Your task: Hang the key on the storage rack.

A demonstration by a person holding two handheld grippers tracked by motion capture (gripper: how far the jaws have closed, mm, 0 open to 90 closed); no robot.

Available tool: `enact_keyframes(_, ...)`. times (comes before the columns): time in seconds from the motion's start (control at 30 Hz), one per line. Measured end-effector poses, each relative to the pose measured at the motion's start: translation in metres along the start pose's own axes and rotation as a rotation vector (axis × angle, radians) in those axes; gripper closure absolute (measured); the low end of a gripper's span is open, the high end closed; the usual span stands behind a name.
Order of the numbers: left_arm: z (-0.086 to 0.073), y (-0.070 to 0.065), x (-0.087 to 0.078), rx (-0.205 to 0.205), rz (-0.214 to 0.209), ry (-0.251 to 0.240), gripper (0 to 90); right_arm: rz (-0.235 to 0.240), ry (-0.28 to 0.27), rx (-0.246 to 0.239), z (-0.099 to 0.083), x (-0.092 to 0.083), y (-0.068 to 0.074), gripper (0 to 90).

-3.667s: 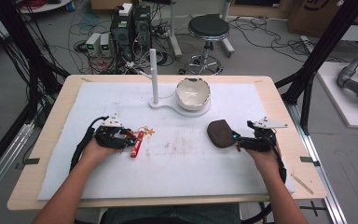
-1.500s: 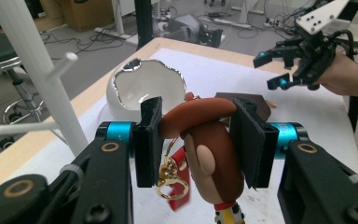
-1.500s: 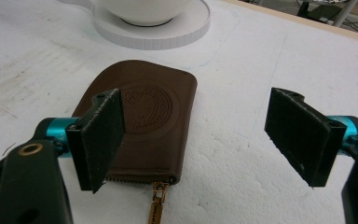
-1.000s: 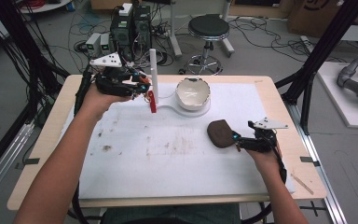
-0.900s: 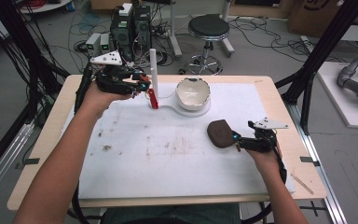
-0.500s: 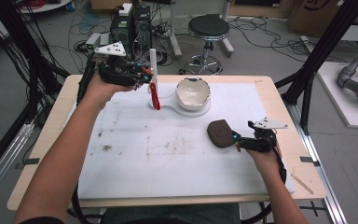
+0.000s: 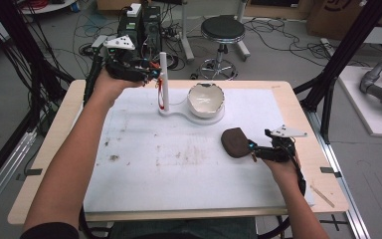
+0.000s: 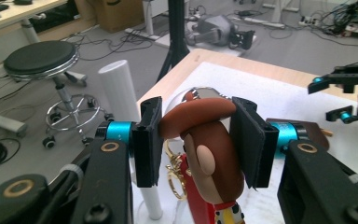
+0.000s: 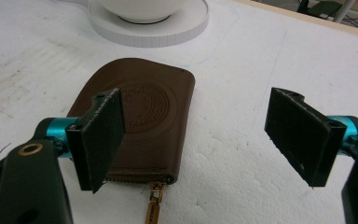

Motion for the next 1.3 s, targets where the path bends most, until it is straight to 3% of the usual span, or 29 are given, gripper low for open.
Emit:
enact_keyframes(0.47,0.004,0.005,0.013,0.0,0.012,0.008,55.2,-0.001,0.001,0.005,0.0,-0.001,-0.001,20.2)
enact_keyframes(0.87,-0.001,0.011,0.018,-0.029,0.03,0.001,54.2,0.0,-0.001,0.007,-0.001,-0.002,-0.001,20.2)
enact_keyframes(0.9,-0.001,0.012,0.018,-0.038,0.039,-0.011,44.7,0.0,-0.004,0.002,-0.001,-0.002,-0.001,20.2)
enact_keyframes(0.97,0.0,0.012,0.017,-0.046,0.05,-0.012,39.9,0.0,-0.003,0.003,-0.001,-0.002,-0.001,20.2)
enact_keyframes(1.3,-0.006,0.009,0.006,-0.051,0.056,-0.013,36.5,-0.001,-0.006,0.004,0.0,-0.003,0.0,20.2)
Point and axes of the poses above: each handheld gripper's, and its own axes: x roughly forward along the jaws, z roughly out of its top, y roughly to its left, the point moved 7 cm from there along x, roughly forward along the jaws, and after that the axes turned 5 degrees about x, right-handed, at the moved point
